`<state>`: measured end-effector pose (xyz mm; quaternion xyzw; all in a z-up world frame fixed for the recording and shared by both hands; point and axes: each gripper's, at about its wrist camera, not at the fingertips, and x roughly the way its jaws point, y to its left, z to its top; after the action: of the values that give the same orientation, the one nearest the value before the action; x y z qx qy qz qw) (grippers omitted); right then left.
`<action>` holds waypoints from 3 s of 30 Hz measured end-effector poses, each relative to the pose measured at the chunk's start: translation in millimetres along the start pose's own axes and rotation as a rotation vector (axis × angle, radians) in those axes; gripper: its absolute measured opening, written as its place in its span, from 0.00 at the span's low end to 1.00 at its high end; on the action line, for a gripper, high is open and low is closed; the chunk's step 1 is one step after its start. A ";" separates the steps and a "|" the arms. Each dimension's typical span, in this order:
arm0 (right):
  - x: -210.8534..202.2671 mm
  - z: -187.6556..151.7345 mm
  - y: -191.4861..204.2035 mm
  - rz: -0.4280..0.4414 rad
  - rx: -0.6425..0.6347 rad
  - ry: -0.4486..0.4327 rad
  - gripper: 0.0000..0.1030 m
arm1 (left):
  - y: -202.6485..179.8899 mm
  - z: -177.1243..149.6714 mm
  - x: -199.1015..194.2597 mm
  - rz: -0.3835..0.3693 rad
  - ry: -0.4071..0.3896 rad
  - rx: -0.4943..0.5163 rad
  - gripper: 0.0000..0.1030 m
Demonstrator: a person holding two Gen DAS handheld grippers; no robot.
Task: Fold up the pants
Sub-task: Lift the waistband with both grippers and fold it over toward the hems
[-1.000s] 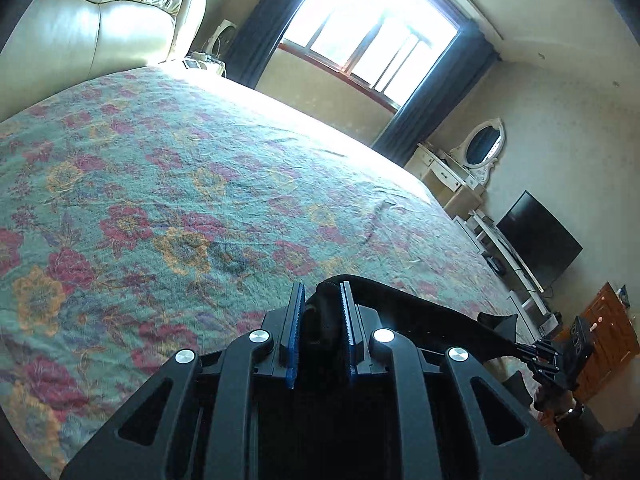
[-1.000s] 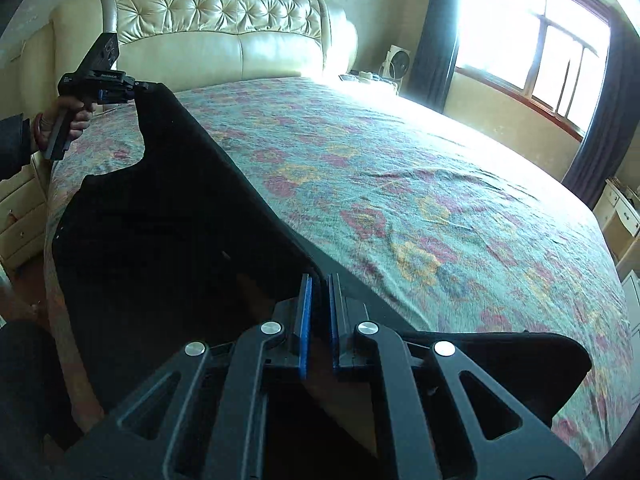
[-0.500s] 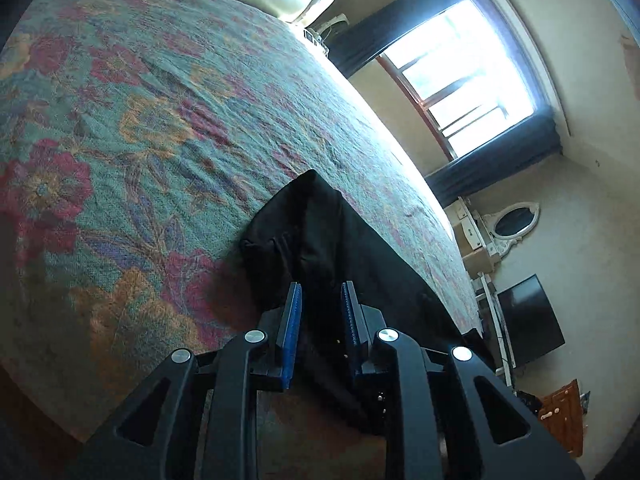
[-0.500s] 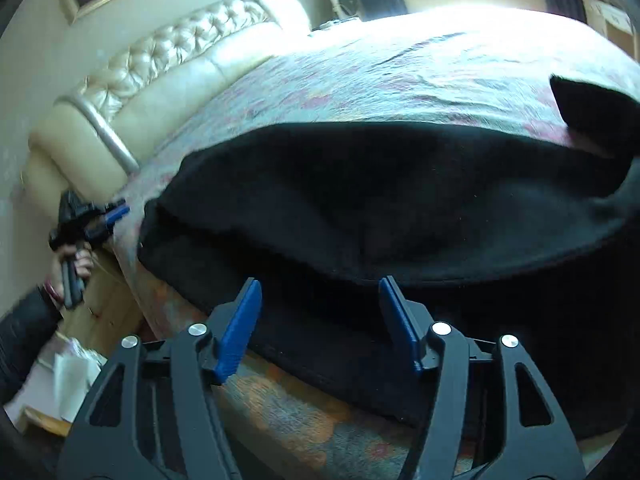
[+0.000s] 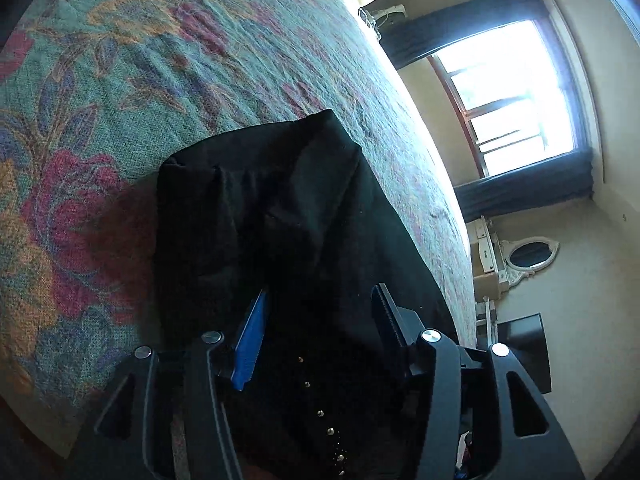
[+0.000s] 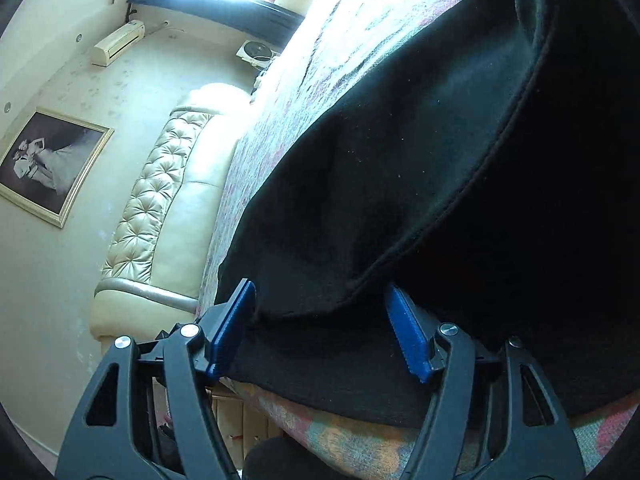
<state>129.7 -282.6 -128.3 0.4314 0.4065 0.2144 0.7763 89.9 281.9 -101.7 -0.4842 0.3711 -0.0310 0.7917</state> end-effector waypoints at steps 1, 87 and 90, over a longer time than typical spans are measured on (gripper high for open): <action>-0.7 -0.7 0.3 -0.002 0.005 -0.003 0.65 | 0.2 2.1 1.6 -0.005 -0.010 -0.016 0.53; 5.9 -92.0 -10.2 0.253 0.417 0.126 0.66 | 51.7 36.6 -7.9 -0.090 -0.140 -0.260 0.12; 0.0 -88.7 -9.0 0.231 0.394 0.133 0.66 | 43.8 28.4 -28.9 -0.062 -0.241 -0.207 0.12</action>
<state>57.2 -243.4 -162.2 0.6030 0.4386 0.2462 0.6192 72.9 338.0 -112.9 -0.5746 0.2592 0.0411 0.7752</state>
